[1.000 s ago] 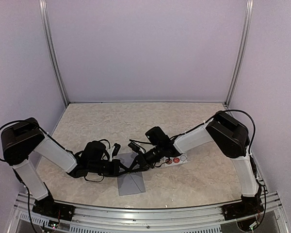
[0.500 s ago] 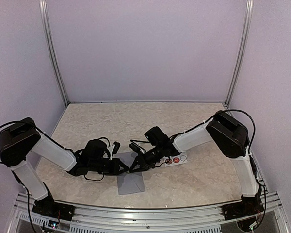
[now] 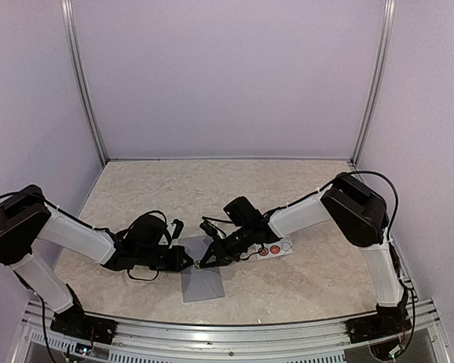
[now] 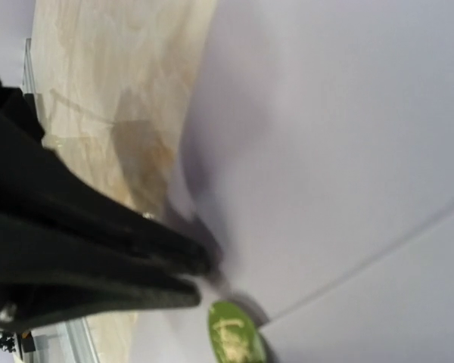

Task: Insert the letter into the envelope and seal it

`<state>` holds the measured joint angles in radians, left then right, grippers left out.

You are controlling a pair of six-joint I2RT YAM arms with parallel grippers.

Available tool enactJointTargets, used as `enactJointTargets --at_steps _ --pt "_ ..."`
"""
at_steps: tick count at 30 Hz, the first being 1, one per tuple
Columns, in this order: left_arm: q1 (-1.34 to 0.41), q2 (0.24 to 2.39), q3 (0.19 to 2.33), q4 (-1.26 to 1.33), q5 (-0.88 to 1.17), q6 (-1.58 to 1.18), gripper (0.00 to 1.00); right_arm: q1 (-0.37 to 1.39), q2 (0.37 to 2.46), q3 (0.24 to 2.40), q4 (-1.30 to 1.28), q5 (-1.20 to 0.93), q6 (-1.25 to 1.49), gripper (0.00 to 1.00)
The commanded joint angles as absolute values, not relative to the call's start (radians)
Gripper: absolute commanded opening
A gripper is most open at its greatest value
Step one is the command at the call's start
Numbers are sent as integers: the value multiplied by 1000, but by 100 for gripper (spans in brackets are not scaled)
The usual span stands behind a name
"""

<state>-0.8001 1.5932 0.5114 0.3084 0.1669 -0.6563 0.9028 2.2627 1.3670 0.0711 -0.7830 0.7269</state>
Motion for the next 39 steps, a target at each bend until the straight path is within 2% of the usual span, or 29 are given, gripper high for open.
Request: enactJointTargets --at_steps 1,15,24,39 --pt "-810 1643 513 296 160 -655 0 908 2340 1356 -36 -653 716 0" --pt "-824 1673 492 290 142 -680 0 911 2395 1419 -58 -669 711 0" --pt "-813 1582 456 230 79 -668 0 909 2368 1382 -64 -645 708 0" --pt "-838 1649 399 284 98 -745 0 943 2407 1443 -139 -694 641 0"
